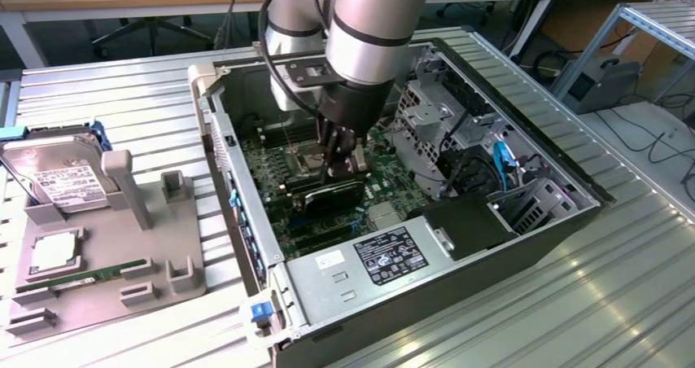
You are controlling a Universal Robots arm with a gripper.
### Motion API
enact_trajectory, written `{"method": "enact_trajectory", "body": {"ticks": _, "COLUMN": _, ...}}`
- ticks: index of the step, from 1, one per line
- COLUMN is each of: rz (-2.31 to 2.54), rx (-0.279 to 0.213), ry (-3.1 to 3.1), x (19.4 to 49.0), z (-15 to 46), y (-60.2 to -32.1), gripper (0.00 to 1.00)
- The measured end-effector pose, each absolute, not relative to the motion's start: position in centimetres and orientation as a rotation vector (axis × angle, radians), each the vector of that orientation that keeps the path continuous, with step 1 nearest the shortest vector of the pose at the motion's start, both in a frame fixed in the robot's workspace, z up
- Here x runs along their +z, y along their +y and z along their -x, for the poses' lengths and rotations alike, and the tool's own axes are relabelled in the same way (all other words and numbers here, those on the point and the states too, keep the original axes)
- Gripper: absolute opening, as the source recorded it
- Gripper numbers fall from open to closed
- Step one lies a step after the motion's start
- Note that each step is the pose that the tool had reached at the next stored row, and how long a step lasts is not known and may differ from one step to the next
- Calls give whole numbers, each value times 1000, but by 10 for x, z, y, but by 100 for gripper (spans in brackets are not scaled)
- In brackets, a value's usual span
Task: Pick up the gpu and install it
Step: 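Press down on the gpu until it lock into place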
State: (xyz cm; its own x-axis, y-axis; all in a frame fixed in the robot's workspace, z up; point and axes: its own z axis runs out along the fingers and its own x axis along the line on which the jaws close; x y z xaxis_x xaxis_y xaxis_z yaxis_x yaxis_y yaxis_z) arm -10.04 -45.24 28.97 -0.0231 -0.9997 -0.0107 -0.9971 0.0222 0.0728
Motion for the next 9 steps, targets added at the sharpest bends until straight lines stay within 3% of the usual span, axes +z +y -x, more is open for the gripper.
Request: {"method": "enact_trajectory", "body": {"ticks": 9, "rz": -2162, "rx": -99, "ry": -2212, "x": 293, "z": 93, "y": -452, "gripper": 11}}
